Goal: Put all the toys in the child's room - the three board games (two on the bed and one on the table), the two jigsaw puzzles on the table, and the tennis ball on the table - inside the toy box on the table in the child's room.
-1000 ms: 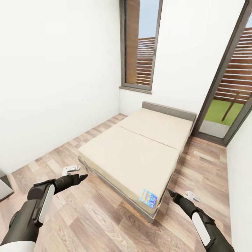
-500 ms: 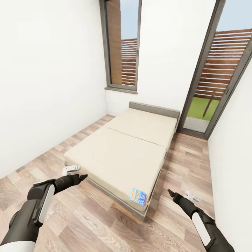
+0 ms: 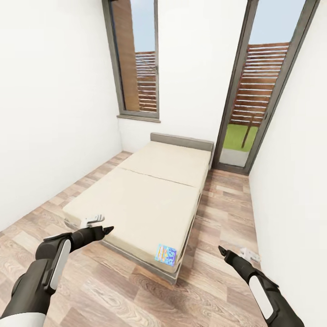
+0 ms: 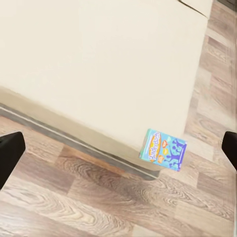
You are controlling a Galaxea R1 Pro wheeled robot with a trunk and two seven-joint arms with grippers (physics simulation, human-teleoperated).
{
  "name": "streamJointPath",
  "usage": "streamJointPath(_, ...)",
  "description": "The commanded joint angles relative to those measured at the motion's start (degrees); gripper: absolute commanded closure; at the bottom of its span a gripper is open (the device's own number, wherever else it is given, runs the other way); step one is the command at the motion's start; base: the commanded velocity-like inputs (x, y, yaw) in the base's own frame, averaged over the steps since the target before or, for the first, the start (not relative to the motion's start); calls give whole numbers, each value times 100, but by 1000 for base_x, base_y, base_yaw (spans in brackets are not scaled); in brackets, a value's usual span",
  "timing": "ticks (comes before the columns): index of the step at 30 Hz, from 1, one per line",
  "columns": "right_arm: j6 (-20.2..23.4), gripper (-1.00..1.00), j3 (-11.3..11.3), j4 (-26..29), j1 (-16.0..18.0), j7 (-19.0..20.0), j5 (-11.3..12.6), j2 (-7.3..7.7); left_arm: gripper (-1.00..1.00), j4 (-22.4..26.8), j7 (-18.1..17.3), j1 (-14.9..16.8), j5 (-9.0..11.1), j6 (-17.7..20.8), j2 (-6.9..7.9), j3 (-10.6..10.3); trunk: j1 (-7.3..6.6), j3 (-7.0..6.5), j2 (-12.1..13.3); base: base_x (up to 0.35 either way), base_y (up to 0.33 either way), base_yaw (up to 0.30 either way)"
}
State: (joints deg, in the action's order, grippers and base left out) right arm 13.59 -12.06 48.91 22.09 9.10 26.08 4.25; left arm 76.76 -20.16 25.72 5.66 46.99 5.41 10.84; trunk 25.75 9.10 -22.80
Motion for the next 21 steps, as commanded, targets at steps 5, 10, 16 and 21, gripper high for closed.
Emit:
streamJointPath(5,38,-100,-15,4,5,22,37,-3,-100,5,17,4,58,52,3,10,4,1,-12,0,74,-261)
streamJointPath(10,38,-100,-15,4,5,22,37,-3,-100,5,15,4,58,51,3,8,4,-9,-12,0,208,-261)
streamJointPath(16,38,-100,-15,4,5,22,37,-3,-100,5,20,4,58,55,3,7,4,-22,-12,0,265,-261)
streamJointPath(21,38,-100,-15,4,5,22,37,-3,-100,5,16,4,58,56,0,7,4,-33,-12,0,278,-261)
